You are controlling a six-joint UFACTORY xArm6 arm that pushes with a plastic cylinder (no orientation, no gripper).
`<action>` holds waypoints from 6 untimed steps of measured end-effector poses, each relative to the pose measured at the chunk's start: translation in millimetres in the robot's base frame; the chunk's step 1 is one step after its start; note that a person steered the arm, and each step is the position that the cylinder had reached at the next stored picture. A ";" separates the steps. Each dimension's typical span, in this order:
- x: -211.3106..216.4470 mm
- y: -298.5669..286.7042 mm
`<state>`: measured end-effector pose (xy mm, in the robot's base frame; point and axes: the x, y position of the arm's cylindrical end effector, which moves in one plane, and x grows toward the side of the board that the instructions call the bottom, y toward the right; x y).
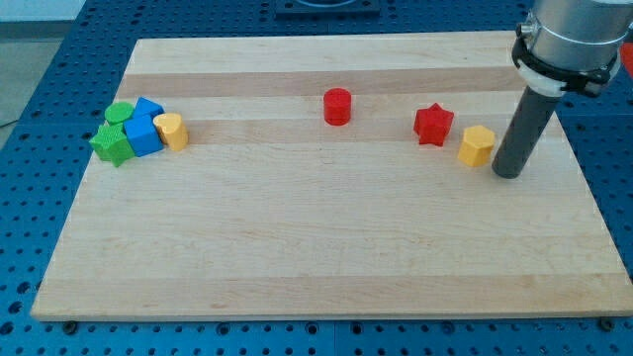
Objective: Move yellow hexagon to the center right
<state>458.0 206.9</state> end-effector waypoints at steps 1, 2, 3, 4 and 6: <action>14.2 -25.2; 6.8 -61.3; -7.1 -79.7; -24.0 -57.4; -41.2 -15.6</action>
